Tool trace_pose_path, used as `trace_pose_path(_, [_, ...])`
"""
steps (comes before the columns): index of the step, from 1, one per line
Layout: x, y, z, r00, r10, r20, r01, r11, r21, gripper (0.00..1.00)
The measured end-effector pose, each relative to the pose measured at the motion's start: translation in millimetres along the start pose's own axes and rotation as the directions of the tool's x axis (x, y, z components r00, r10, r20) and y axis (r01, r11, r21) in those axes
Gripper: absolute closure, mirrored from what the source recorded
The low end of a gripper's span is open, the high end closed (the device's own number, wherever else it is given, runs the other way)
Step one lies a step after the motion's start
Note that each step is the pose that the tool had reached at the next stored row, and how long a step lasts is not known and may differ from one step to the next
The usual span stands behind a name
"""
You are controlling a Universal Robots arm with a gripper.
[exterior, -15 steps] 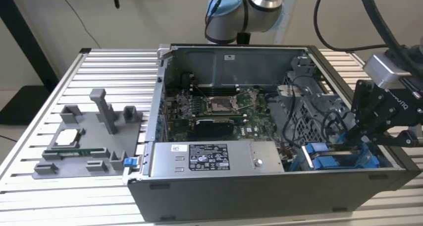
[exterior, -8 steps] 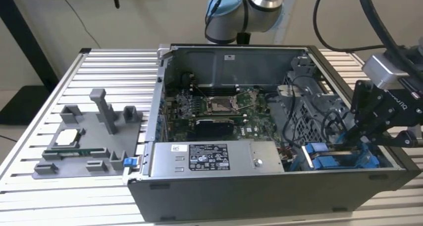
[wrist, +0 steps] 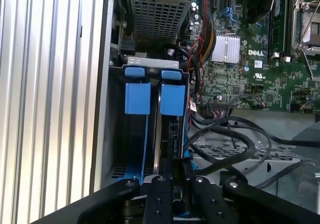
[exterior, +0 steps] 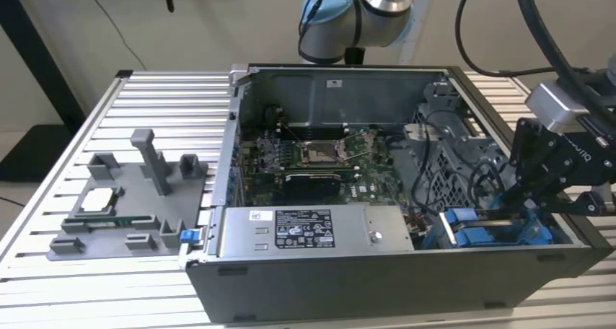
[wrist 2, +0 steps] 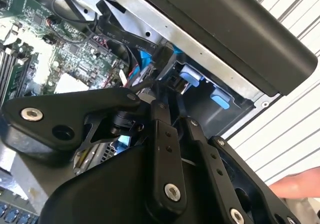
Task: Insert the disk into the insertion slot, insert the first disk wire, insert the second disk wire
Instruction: 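Insert the first disk wire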
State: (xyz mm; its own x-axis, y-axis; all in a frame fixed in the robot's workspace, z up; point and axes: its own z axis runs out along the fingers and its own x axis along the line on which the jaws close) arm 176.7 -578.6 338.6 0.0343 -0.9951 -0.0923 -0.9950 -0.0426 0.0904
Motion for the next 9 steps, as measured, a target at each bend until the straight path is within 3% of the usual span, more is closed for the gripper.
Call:
trace_pose_path(5, [0.0,-0.1,0.8,1.0000,0.000,-0.0006,0.000,1.0000,0.0032,1.00])
trace_pose_path(9, [0.5,-0.6,6.3,1.0000,0.000,-0.0020,0.000,1.0000,0.0032,1.00])
